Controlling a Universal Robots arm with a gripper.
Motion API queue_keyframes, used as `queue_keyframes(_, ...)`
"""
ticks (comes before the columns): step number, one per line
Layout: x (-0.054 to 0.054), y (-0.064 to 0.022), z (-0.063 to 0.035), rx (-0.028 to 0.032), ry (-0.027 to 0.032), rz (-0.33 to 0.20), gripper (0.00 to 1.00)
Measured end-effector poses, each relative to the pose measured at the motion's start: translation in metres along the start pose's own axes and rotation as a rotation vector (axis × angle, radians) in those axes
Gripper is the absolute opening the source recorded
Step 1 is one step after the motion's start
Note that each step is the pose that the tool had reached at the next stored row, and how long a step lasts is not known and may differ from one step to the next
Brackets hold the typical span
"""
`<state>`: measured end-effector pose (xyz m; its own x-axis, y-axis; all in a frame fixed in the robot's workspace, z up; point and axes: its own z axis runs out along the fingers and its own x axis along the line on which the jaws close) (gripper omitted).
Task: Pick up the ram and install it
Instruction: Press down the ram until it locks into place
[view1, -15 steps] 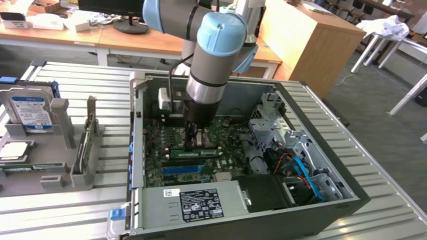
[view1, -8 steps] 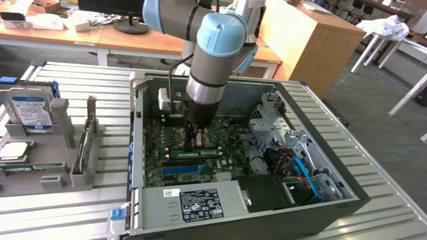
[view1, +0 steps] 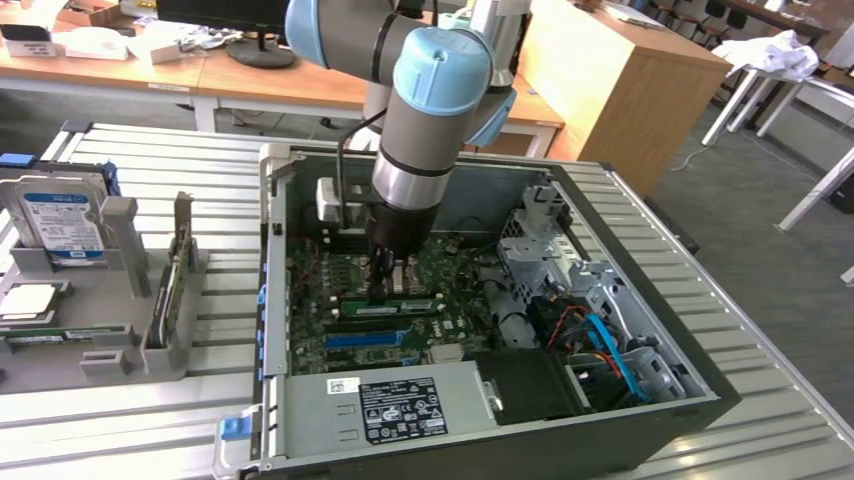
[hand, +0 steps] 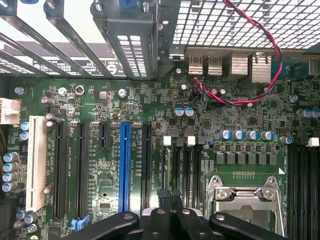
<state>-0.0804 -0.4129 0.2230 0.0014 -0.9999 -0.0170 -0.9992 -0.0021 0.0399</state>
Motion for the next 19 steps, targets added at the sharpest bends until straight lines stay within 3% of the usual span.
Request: queue_keyframes(19,0.0001,-0.0001,0.0014,0.0000,0.0000,0.000,0.11)
